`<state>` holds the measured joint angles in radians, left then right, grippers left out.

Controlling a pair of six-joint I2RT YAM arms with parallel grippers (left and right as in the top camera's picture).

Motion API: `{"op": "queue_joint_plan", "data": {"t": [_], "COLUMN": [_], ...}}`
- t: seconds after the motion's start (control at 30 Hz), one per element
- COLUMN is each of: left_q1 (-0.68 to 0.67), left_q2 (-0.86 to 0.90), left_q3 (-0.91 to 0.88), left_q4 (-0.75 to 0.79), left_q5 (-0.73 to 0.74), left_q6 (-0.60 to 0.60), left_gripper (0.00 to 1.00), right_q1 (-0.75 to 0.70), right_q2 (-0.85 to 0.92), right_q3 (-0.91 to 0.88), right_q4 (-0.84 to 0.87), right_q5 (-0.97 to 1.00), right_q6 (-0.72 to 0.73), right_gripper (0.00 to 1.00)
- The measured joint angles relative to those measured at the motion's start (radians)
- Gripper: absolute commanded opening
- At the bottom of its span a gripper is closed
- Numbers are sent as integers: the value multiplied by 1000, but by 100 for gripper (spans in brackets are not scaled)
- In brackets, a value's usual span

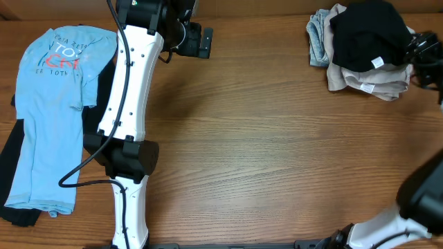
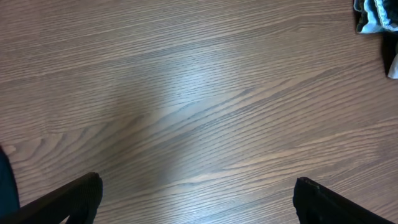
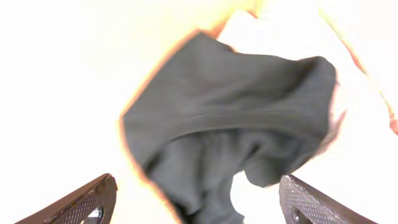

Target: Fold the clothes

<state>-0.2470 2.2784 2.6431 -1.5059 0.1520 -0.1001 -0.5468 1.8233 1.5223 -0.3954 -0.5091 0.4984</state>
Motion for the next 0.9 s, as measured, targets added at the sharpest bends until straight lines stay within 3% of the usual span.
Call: {"op": "queue_joint_plan", "data": {"t": [0.23,0.3,0.47,0.67,0.9], "left_q1": [0,0,0,0,0], "left_q2": [0,0,0,0,0], "left_q3": [0,0,0,0,0], "left_q4": [-6,-6,-6,-6,-6], "left_q5": [-36,-39,-45,-48,-49], "left_q6": [0,0,0,0,0], "left_gripper": [100,100,100,100,100], "right_q1": [39,61,171,343,385], "right_q2": [-245,-311,-502,-671,-671], "right_q3": [1,1,1,2,2], "right_q4": [-232,-298,-455,-621,-694], "right_q5": [-11,-11,13,19,25], "right_q6": [-190,-265,-419,-484,-500], "right_gripper": [88,100,100,100,100]}}
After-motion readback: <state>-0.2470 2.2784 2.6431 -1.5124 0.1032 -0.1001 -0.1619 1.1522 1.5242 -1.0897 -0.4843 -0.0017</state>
